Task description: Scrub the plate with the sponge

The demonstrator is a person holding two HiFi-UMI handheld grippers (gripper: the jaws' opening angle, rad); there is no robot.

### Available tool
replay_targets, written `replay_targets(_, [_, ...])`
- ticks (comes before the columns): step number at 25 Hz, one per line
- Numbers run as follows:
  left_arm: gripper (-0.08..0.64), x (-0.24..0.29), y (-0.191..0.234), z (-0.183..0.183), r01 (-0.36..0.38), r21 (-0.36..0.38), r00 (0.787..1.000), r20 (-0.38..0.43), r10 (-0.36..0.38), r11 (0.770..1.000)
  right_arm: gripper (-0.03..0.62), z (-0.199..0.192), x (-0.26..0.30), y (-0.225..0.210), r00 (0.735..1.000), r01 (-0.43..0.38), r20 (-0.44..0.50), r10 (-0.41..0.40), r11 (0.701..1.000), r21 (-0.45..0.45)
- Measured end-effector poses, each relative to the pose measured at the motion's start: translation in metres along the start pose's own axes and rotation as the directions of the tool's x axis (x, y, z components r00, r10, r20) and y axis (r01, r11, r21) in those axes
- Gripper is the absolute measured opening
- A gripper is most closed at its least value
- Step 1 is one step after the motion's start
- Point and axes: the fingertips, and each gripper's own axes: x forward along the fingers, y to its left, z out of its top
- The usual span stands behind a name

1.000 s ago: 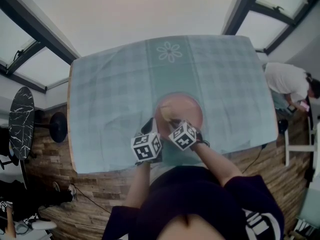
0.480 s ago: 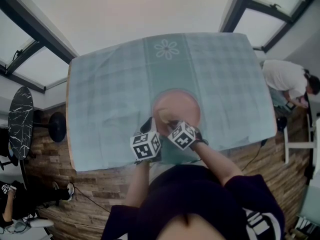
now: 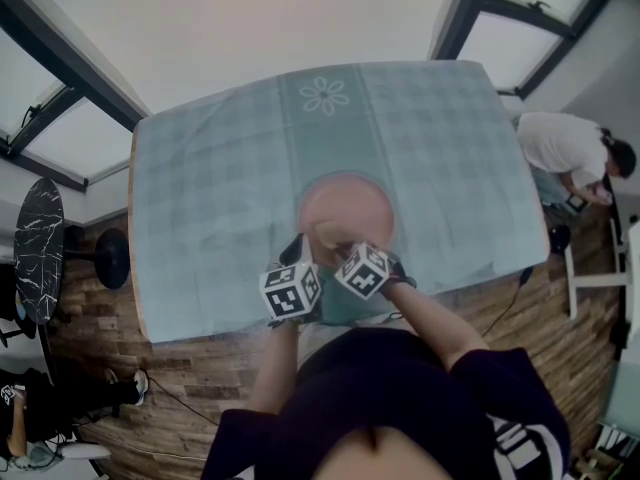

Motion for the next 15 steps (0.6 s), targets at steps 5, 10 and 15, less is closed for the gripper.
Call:
replay_targets(5, [0.009, -0.003, -0.004, -0.005, 0.010, 0.009, 1.000, -0.005, -0.010, 1.000, 0.035, -0.006, -0.005, 0.001, 1.000, 0.014, -0.009, -0.014, 1.000, 0.000])
replay_targets(10, [0.009, -0.004, -0.005, -0.006, 0.017, 0.012, 1.000, -0.007, -0.017, 1.000, 0.035, -0.014, -0.008, -0.003, 0.999, 0.043, -0.032, -0.044, 0.999, -0.016])
replay_targets(15, [0.009, 0.000, -0.010, -0.008, 0.030, 0.019, 0.999, -0.017, -0.030, 0.999, 0.035, -0.025, -0.013, -0.014, 0.997, 0.070, -0.042, -0.069, 0.997, 0.020])
